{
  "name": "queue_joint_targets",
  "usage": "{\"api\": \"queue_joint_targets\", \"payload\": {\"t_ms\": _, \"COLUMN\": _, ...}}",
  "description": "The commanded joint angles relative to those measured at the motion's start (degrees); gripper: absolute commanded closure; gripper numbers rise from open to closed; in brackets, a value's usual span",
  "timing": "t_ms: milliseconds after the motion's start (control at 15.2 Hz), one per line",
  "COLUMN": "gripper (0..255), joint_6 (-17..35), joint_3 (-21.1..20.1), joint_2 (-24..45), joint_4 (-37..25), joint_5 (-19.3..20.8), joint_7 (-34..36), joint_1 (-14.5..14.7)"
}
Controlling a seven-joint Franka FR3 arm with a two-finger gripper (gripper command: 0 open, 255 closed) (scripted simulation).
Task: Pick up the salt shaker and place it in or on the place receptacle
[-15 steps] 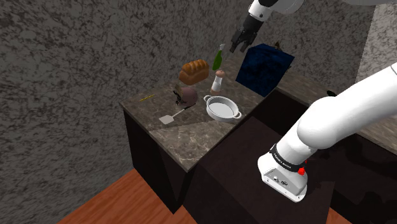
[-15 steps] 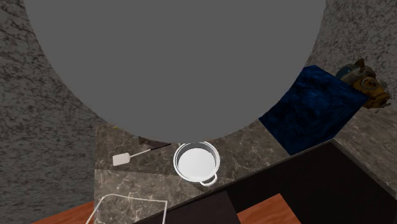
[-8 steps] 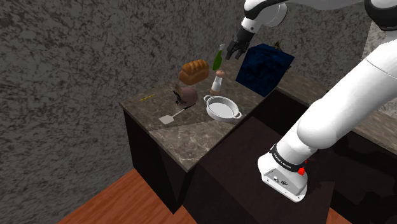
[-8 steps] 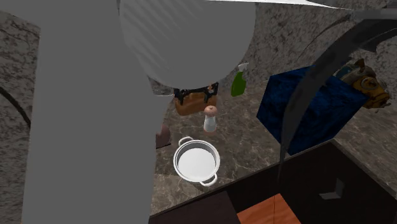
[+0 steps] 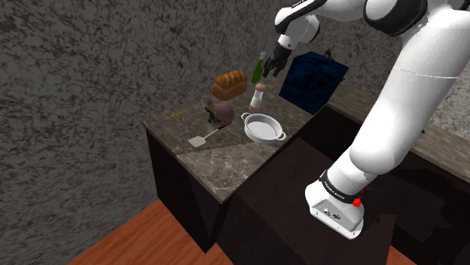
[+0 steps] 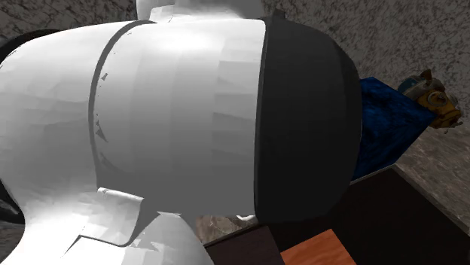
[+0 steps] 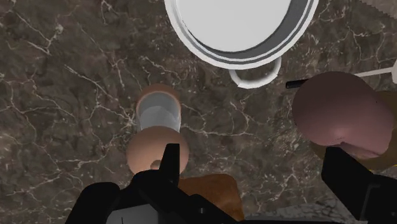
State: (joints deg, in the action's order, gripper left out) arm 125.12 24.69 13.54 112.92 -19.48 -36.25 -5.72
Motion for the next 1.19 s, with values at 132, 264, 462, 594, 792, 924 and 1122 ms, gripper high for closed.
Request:
{"api": "queue_joint_targets", "payload": {"t_ms": 132, "gripper": 0, "joint_6": -0.81, "joint_3": -0.76, "joint_2": 9.3, "joint_4": -7.51, "joint_5": -4.22, "joint_7": -4.32, "joint_1": -3.44}}
{"api": "queue_joint_targets", "payload": {"t_ms": 264, "gripper": 0, "joint_6": -1.45, "joint_3": -1.43, "joint_2": 13.98, "joint_4": -11.79, "joint_5": -5.85, "joint_7": -5.79, "joint_1": -5.32}}
{"api": "queue_joint_targets", "payload": {"t_ms": 462, "gripper": 0, "joint_6": -2.71, "joint_3": -2.49, "joint_2": 20.74, "joint_4": -18.55, "joint_5": -7.67, "joint_7": -7.29, "joint_1": -8.1}}
{"api": "queue_joint_targets", "payload": {"t_ms": 594, "gripper": 0, "joint_6": -1.65, "joint_3": -2.85, "joint_2": 21.55, "joint_4": -18.28, "joint_5": -8.11, "joint_7": -7.54, "joint_1": -8.15}}
{"api": "queue_joint_targets", "payload": {"t_ms": 792, "gripper": 0, "joint_6": -0.12, "joint_3": -3.36, "joint_2": 22.83, "joint_4": -17.97, "joint_5": -8.81, "joint_7": -7.94, "joint_1": -8.2}}
{"api": "queue_joint_targets", "payload": {"t_ms": 924, "gripper": 0, "joint_6": 0.88, "joint_3": -3.71, "joint_2": 23.72, "joint_4": -17.83, "joint_5": -9.28, "joint_7": -8.2, "joint_1": -8.25}}
{"api": "queue_joint_targets", "payload": {"t_ms": 1122, "gripper": 0, "joint_6": 1.16, "joint_3": -3.82, "joint_2": 23.98, "joint_4": -17.8, "joint_5": -9.41, "joint_7": -8.28, "joint_1": -8.27}}
